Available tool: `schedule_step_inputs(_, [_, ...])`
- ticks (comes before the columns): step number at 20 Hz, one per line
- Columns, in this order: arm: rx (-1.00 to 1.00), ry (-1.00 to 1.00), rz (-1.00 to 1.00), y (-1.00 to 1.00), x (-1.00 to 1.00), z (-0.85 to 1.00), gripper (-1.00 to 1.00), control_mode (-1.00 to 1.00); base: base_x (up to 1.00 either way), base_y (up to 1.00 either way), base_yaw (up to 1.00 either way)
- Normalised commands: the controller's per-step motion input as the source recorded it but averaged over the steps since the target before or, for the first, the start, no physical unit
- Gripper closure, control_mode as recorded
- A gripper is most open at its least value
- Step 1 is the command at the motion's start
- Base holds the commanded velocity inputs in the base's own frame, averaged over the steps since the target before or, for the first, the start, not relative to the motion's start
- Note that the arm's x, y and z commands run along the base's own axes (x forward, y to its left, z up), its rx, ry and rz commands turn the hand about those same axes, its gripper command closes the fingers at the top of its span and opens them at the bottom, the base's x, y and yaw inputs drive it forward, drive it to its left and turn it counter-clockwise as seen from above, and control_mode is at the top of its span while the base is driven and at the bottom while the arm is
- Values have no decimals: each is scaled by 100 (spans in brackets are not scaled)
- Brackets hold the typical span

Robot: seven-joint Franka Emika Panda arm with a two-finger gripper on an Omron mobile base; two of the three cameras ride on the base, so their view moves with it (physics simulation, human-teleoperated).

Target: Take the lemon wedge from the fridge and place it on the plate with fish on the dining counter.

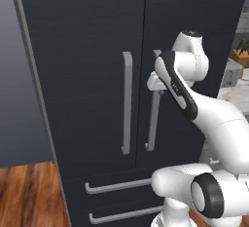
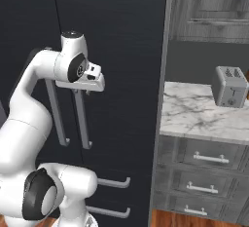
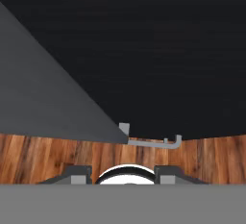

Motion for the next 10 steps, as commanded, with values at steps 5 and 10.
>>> schedule_step_inputs(5, [-1,-2,0,4,-8,-1,-100,-100,0,0,0])
schedule_step_inputs(10, [0,0,0,0,-10,-1,-100,-100,0,0,0])
